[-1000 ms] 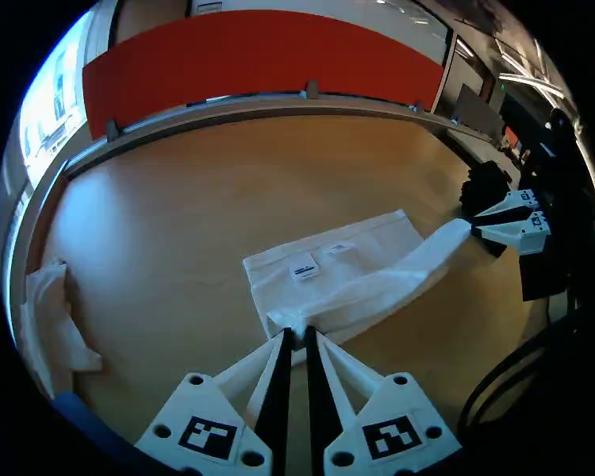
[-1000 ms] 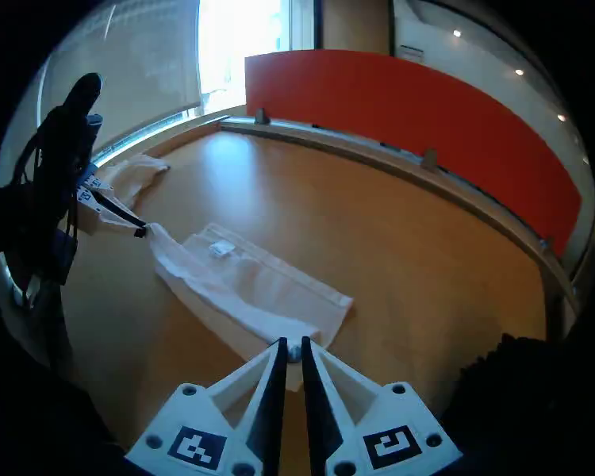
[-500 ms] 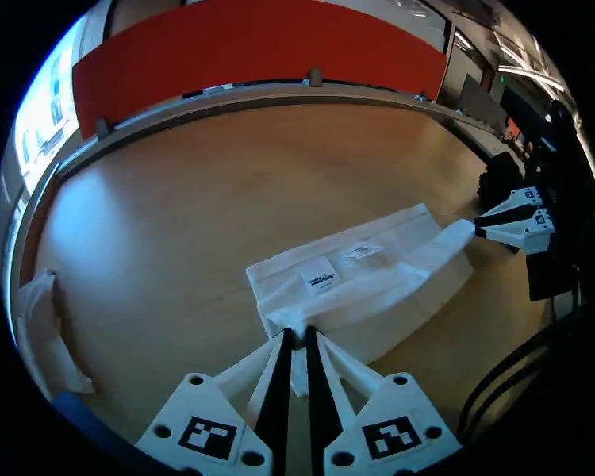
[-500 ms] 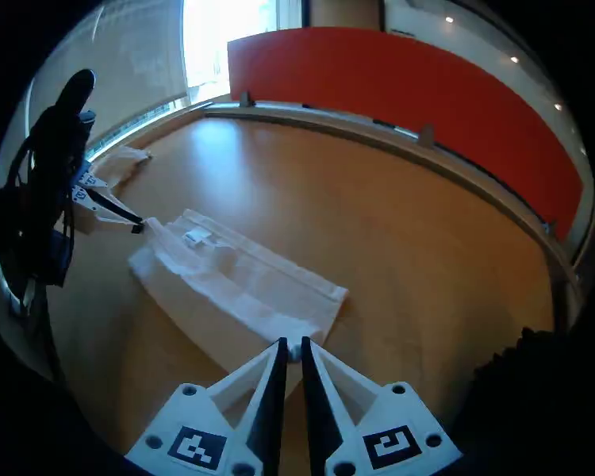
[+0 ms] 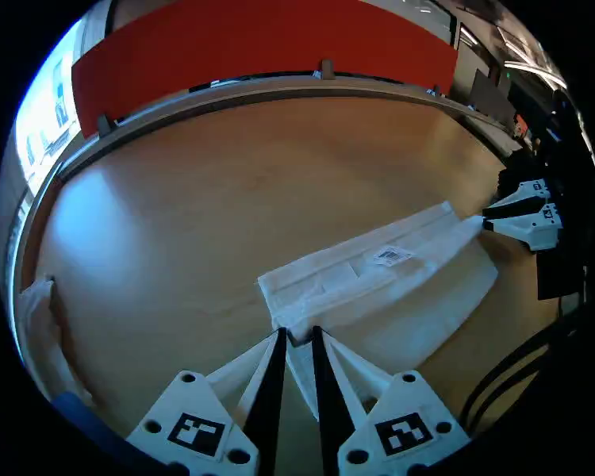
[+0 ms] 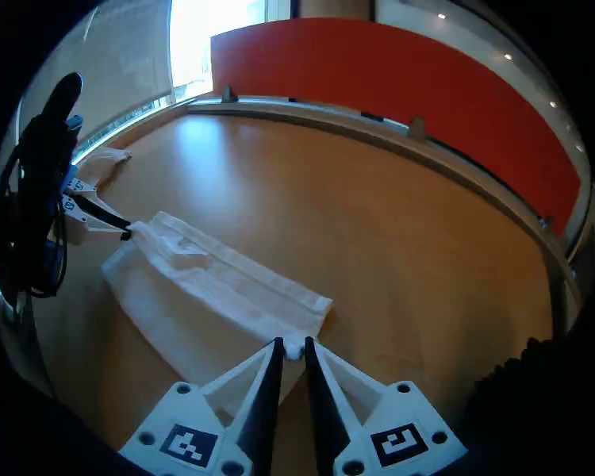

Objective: Fold towel

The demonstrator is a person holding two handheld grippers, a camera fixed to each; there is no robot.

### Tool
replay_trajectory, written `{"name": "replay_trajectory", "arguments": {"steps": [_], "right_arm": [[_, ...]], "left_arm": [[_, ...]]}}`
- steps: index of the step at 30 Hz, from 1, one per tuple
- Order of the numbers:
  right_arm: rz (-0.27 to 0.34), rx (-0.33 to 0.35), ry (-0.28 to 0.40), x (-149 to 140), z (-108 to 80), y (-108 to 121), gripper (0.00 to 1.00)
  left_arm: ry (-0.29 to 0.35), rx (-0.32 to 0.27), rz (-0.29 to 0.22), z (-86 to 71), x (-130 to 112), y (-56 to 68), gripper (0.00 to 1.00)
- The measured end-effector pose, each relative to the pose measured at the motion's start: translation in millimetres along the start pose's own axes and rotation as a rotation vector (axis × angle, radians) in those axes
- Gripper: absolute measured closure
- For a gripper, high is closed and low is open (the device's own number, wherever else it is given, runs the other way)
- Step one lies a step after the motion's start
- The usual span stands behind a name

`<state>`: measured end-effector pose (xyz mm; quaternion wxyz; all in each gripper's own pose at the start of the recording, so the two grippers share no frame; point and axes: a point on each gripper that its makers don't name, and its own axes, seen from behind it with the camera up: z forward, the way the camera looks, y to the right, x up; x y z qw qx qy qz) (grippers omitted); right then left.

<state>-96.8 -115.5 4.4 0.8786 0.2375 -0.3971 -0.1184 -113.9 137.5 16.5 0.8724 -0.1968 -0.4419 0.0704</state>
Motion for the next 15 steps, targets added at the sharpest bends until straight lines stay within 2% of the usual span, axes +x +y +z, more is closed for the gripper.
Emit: {"name": "replay_trajectory", "arguments": {"steps": [6,11,15], "right_arm": [[-0.004,-0.022,0.003,2.2,3.9,5.5,0.73],[-0.010,-0.055,0.011,3.9,3.3,14.1,0.54],[-0.012,-0.073,0.024,6.4,1.2,19.5,0.43]], "left_arm": [[0.010,0.021,-0.005,0.8,3.5,-6.0,0.66],[0.021,0.034,-0.018,-1.5,6.1,-10.1,0.61],[0.037,0.046,-0.024,-4.6,9.7,-13.6,0.58]]}}
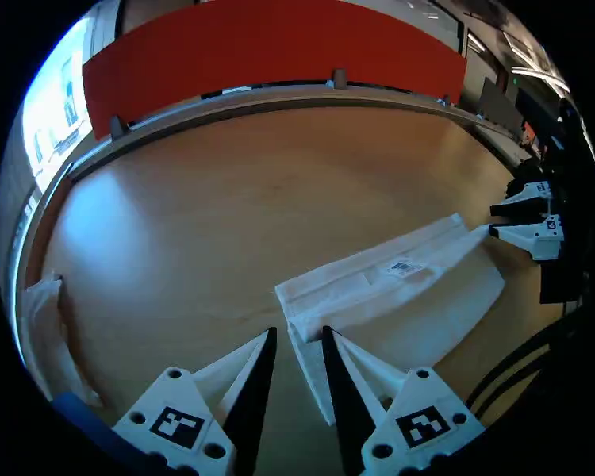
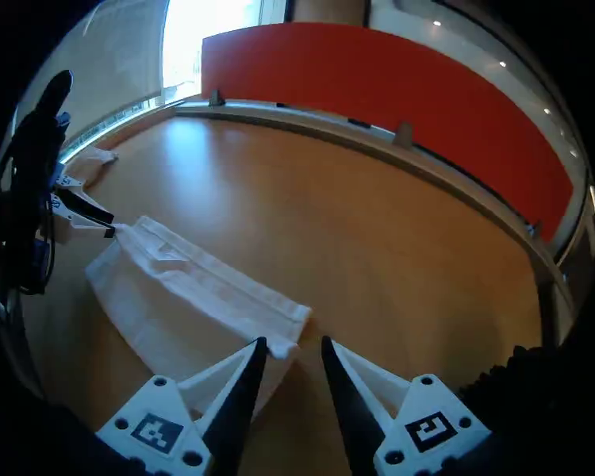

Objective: Fold towel

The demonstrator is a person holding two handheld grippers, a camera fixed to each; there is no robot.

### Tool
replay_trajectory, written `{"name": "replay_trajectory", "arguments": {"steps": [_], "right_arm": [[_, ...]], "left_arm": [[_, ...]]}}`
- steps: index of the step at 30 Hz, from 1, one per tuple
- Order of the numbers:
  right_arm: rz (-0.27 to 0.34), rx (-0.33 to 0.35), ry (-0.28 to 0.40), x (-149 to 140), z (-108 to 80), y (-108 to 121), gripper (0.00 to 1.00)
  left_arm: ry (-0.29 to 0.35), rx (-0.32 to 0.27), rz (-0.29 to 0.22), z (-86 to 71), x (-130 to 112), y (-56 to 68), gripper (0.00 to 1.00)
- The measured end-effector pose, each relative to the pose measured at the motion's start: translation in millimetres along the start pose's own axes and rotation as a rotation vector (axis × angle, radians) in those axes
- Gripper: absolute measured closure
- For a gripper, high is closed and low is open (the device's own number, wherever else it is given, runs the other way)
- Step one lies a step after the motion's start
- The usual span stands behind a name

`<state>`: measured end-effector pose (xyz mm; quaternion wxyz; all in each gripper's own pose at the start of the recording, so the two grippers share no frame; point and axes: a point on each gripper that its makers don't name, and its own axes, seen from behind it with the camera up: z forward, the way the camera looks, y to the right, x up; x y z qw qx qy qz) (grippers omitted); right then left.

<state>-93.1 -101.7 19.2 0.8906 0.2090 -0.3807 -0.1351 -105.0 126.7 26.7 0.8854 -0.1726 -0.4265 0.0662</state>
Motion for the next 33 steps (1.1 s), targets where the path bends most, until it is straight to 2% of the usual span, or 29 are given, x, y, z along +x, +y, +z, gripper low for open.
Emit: {"name": "replay_trajectory", "arguments": {"steps": [2,15,25,28,31,33], "right_arm": [[0.000,-0.007,0.003,0.4,-0.4,2.1,0.39],[0.016,-0.048,0.028,6.1,-5.0,10.9,0.35],[0.020,-0.052,0.035,7.9,-10.0,10.3,0.33],[0.018,-0.048,0.036,7.1,-11.9,8.0,0.28],[0.014,-0.042,0.038,6.7,-14.5,5.4,0.16],[0.011,-0.037,0.039,6.6,-16.2,3.6,0.11]], "left_arm": [[0.005,0.008,-0.001,-1.5,1.3,-2.5,0.54],[0.019,0.036,-0.013,-10.7,1.8,-11.5,0.54],[0.025,0.049,-0.027,-18.0,-3.6,-15.2,0.53],[0.025,0.049,-0.029,-19.2,-5.7,-15.3,0.53],[0.025,0.047,-0.033,-20.5,-7.5,-14.7,0.41],[0.025,0.045,-0.034,-21.6,-8.4,-14.2,0.32]]}}
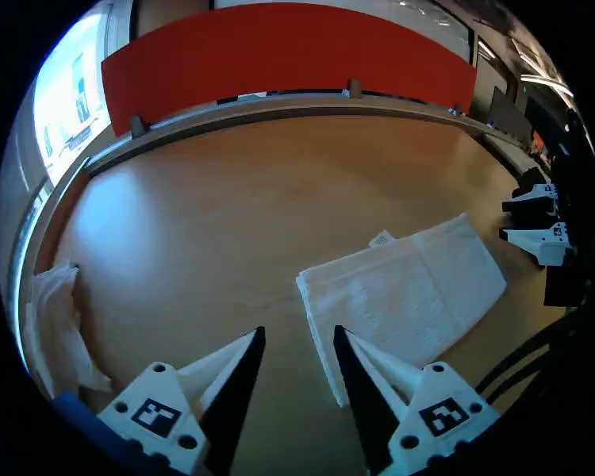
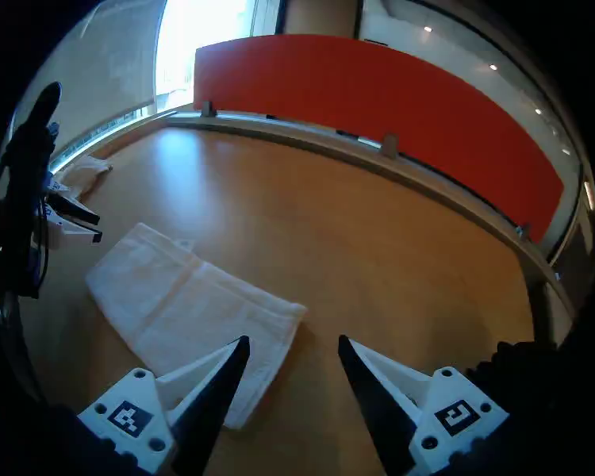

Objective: Fold towel

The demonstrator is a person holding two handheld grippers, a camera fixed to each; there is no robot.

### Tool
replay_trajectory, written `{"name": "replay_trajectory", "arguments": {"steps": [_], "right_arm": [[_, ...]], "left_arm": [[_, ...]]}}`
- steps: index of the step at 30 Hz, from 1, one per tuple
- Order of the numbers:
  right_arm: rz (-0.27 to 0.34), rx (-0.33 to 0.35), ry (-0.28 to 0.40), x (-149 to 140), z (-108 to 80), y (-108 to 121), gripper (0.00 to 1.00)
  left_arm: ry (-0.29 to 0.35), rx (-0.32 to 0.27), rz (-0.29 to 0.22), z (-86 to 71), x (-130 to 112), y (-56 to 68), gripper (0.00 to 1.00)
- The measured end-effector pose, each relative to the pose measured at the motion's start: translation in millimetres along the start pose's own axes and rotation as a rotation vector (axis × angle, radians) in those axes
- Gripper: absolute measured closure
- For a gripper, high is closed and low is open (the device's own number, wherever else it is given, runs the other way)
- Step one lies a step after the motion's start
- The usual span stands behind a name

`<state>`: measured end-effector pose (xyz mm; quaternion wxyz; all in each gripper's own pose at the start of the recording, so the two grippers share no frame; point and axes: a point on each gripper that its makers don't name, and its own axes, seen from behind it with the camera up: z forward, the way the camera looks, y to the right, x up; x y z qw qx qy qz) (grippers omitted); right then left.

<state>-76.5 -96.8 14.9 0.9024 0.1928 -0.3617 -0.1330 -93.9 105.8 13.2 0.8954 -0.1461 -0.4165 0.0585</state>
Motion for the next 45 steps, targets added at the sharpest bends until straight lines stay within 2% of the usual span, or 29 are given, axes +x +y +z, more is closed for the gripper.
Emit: {"name": "replay_trajectory", "arguments": {"steps": [5,18,36,45], "right_arm": [[-0.004,0.001,0.003,-0.3,-3.7,-1.9,0.11],[-0.019,0.017,-0.002,-6.0,-13.5,-11.3,0.11],[0.000,0.035,-0.017,-31.7,-36.8,-30.3,0.11],[-0.003,0.058,-0.013,-35.3,-39.5,-35.4,0.11]], "left_arm": [[0.006,0.000,-0.003,-3.1,0.0,0.3,0.03],[0.009,-0.002,-0.006,-15.7,-6.9,1.3,0.03],[-0.001,0.014,-0.032,-49.2,-47.1,4.5,0.03],[0.007,0.033,-0.053,-61.8,-54.8,1.2,0.03]]}}
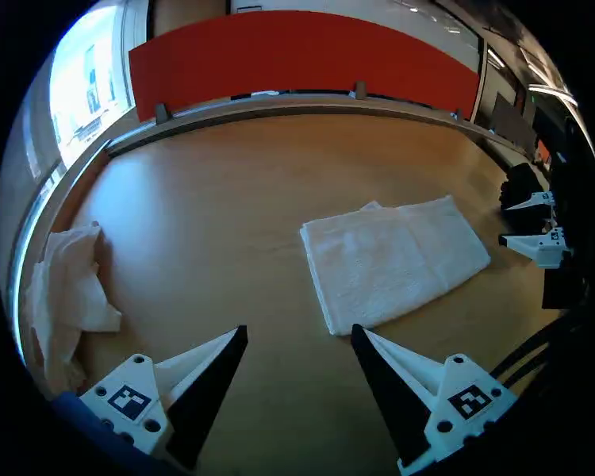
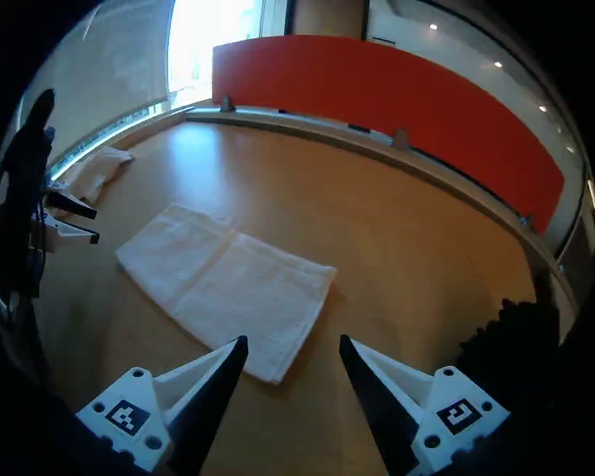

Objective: Fold towel

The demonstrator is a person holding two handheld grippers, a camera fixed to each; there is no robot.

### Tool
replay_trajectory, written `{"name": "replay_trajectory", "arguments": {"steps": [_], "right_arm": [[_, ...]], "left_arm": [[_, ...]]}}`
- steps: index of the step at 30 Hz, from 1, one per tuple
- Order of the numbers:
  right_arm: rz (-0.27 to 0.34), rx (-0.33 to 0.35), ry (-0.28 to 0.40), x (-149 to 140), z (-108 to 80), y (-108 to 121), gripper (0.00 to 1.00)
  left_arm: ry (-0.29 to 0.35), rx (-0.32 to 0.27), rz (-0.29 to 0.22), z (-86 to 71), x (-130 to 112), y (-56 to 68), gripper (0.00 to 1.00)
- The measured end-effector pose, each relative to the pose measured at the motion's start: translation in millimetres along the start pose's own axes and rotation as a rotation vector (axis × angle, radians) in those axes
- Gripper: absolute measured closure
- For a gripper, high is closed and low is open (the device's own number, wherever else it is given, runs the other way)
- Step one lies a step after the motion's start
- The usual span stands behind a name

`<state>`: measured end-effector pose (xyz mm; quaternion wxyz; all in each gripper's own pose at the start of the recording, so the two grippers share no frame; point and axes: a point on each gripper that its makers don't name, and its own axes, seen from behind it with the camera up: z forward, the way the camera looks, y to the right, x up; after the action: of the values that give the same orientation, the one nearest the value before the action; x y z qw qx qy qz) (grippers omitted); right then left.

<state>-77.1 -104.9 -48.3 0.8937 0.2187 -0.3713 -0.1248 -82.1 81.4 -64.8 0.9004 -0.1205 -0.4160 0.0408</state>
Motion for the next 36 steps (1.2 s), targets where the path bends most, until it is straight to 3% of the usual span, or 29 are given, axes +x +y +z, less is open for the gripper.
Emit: {"name": "replay_trajectory", "arguments": {"steps": [22,30,36], "right_arm": [[-0.096,0.102,-0.068,-23.8,15.3,-13.8,0.11],[-0.118,0.122,-0.105,-42.6,20.5,-14.5,0.16],[-0.119,0.141,-0.124,-50.0,22.4,-14.6,0.28]], "left_arm": [[-0.008,0.069,-0.086,-45.0,-40.6,-13.2,0.03],[-0.016,0.086,-0.118,-60.5,-54.6,-20.4,0.03],[-0.023,0.092,-0.126,-67.3,-62.5,-22.1,0.03]]}}
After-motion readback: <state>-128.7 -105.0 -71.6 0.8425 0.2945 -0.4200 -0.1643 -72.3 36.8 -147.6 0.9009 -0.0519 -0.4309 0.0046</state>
